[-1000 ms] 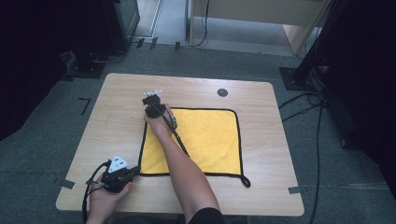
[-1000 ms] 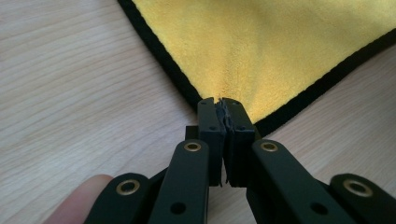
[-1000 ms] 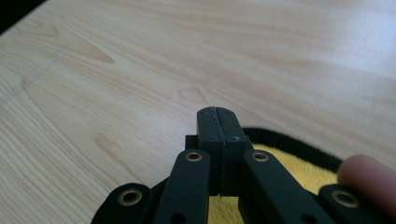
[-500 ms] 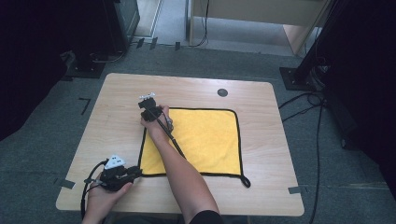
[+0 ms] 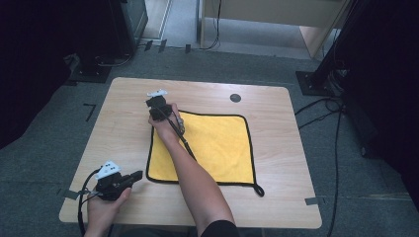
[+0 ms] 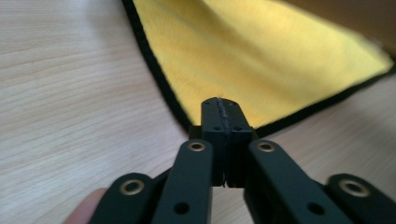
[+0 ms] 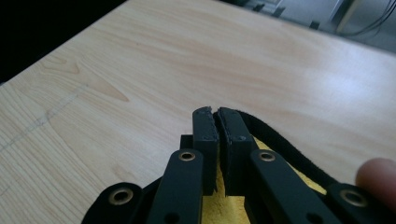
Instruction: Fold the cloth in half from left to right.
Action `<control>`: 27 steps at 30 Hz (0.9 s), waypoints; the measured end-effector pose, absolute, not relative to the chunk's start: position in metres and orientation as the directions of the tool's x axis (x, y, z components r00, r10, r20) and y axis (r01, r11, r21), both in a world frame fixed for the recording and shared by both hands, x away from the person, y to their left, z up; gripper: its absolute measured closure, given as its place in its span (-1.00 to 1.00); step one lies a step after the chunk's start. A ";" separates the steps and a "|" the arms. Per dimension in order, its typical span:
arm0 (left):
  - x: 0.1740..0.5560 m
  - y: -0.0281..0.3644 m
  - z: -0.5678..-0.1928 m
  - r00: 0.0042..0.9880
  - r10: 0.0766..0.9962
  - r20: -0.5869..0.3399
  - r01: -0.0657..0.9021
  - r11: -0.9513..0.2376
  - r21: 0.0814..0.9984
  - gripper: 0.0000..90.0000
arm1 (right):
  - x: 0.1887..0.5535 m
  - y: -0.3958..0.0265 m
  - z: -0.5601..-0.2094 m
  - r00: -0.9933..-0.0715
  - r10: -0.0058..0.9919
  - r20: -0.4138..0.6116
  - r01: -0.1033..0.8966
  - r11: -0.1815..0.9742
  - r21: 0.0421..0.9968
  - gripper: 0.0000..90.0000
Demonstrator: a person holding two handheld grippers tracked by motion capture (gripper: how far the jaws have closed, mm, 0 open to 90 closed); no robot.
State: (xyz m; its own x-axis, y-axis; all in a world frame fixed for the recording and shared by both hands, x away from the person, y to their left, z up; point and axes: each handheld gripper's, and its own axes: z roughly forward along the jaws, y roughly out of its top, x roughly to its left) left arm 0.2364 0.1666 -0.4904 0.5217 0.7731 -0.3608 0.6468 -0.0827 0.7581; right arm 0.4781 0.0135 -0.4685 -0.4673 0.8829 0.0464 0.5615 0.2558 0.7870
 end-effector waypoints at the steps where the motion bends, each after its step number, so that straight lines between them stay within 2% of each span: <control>1: 0.238 0.165 -0.492 0.517 0.756 -0.401 0.664 -0.059 0.746 0.70 | 0.477 0.013 -0.466 -0.469 0.883 0.036 0.557 0.264 0.787 0.93; 3: 0.241 0.158 -0.497 0.512 0.752 -0.415 0.684 -0.064 0.727 0.40 | 0.477 0.011 -0.466 -0.468 0.883 0.041 0.562 0.262 0.784 0.93; 5: 0.243 0.146 -0.502 0.479 0.800 -0.361 0.695 -0.095 0.713 0.20 | 0.477 0.007 -0.469 -0.458 0.886 0.069 0.575 0.237 0.783 0.93; 9: 0.247 0.127 -0.511 0.421 0.877 -0.233 0.704 -0.154 0.693 0.09 | 0.475 0.004 -0.470 -0.457 0.885 0.086 0.577 0.221 0.786 0.92; 11: 0.248 0.119 -0.511 0.414 0.894 -0.171 0.690 -0.186 0.700 0.19 | 0.474 0.003 -0.470 -0.465 0.881 0.084 0.572 0.227 0.788 0.92; 13: 0.246 0.115 -0.511 0.412 0.905 -0.108 0.672 -0.221 0.707 0.39 | 0.473 0.001 -0.469 -0.471 0.879 0.078 0.565 0.233 0.791 0.92; 14: 0.246 0.115 -0.511 0.412 0.905 -0.108 0.672 -0.221 0.707 0.50 | 0.472 0.000 -0.468 -0.471 0.878 0.081 0.566 0.231 0.791 0.92; 15: 0.246 0.114 -0.512 0.423 0.900 -0.105 0.665 -0.230 0.710 0.71 | 0.472 -0.001 -0.468 -0.472 0.878 0.082 0.565 0.230 0.793 0.92; 18: 0.244 0.118 -0.511 0.429 0.893 -0.138 0.654 -0.201 0.729 0.97 | 0.472 -0.005 -0.467 -0.473 0.876 0.092 0.568 0.223 0.792 0.92; 21: 0.240 0.120 -0.506 0.457 0.875 -0.157 0.628 -0.192 0.754 0.99 | 0.471 -0.009 -0.465 -0.473 0.876 0.098 0.566 0.216 0.796 0.92; 23: 0.228 0.116 -0.487 0.503 0.843 -0.189 0.562 -0.153 0.813 0.99 | 0.471 -0.020 -0.458 -0.482 0.870 0.106 0.555 0.209 0.805 0.92; 27: 0.218 0.090 -0.468 0.573 0.794 -0.205 0.498 -0.138 0.856 1.00 | 0.469 -0.040 -0.447 -0.501 0.854 0.142 0.554 0.191 0.811 0.91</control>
